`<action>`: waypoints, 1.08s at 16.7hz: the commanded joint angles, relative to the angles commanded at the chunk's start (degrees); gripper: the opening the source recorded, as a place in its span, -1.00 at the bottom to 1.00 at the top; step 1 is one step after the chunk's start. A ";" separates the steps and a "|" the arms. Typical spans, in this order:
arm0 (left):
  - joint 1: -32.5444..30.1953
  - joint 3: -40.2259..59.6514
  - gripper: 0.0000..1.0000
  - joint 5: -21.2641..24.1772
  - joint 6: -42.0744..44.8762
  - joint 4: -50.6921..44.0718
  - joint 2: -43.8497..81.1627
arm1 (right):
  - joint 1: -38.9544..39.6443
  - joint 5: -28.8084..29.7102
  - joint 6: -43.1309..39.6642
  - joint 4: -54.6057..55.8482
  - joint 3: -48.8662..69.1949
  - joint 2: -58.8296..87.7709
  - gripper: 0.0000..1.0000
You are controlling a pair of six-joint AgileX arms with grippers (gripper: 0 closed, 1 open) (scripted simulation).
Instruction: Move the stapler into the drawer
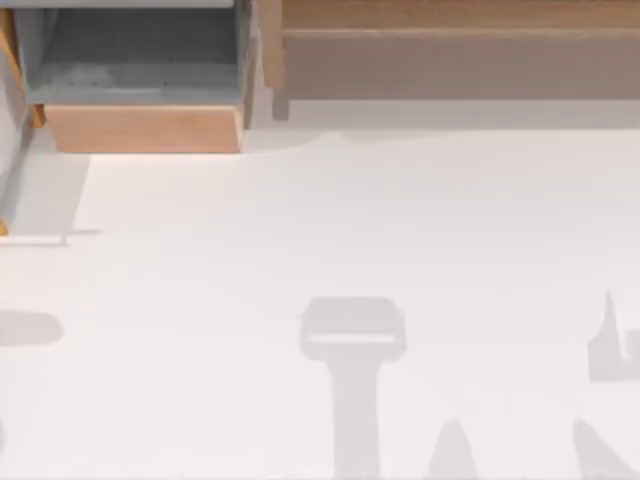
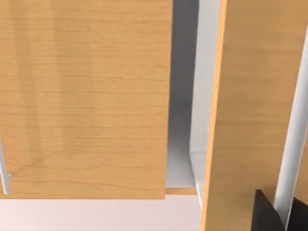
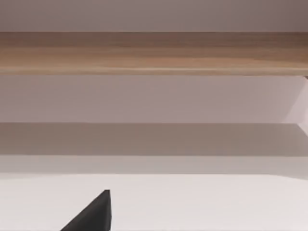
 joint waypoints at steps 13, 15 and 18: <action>-5.13 11.04 -1.00 -5.25 -0.25 -6.43 5.09 | 0.00 0.00 0.00 0.00 0.00 0.00 1.00; -6.46 15.31 -1.00 -6.71 -0.25 -8.52 6.79 | 0.00 0.00 0.00 0.00 0.00 0.00 1.00; -8.45 20.48 -1.00 -8.61 -0.48 -11.50 8.96 | 0.00 0.00 0.00 0.00 0.00 0.00 1.00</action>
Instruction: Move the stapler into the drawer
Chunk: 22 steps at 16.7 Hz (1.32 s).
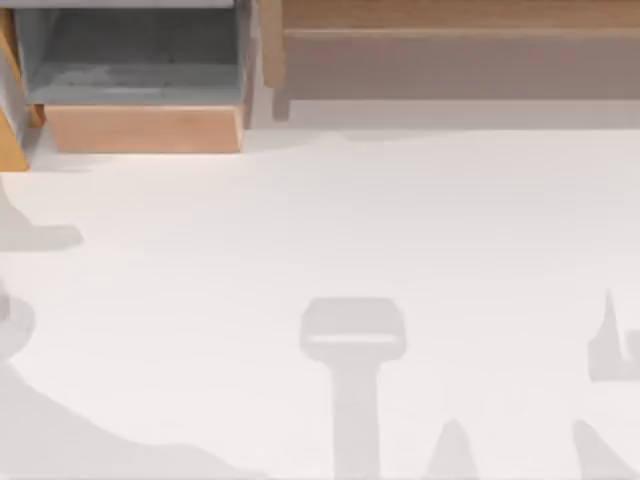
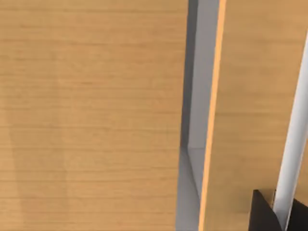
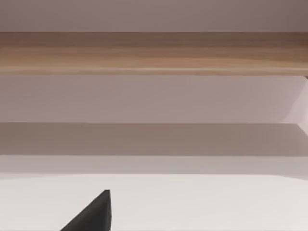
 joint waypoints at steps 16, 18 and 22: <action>-3.93 16.64 -1.00 -4.09 -0.35 -9.10 7.65 | 0.00 0.00 0.00 0.00 0.00 0.00 1.00; -3.93 16.64 -1.00 -4.09 -0.35 -9.10 7.65 | 0.00 0.00 0.00 0.00 0.00 0.00 1.00; -3.93 16.64 -0.55 -4.09 -0.35 -9.10 7.65 | 0.00 0.00 0.00 0.00 0.00 0.00 1.00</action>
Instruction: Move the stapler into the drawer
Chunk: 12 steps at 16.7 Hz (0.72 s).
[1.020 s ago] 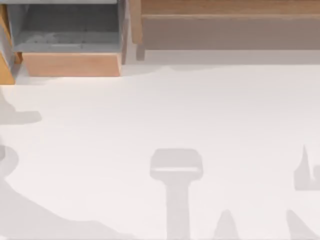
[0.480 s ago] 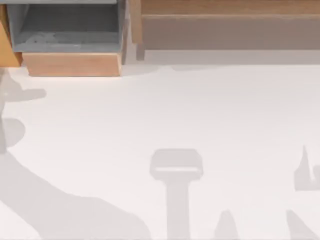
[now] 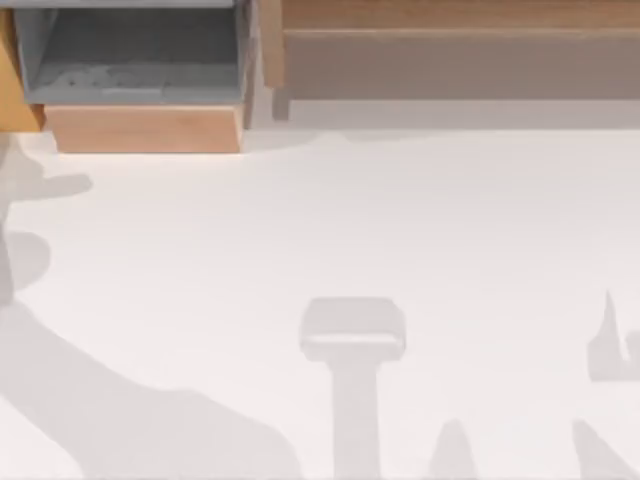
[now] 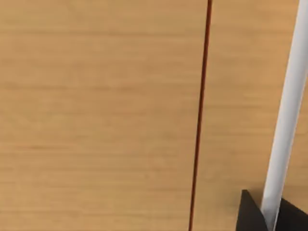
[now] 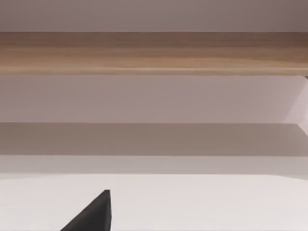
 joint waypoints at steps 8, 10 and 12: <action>0.00 0.00 0.66 0.00 0.00 0.00 0.00 | 0.00 0.00 0.00 0.00 0.00 0.00 1.00; 0.00 0.00 0.96 0.00 0.00 0.00 0.00 | 0.00 0.00 0.00 0.00 0.00 0.00 1.00; 0.00 0.00 1.00 0.00 0.00 0.00 0.00 | 0.00 0.00 0.00 0.00 0.00 0.00 1.00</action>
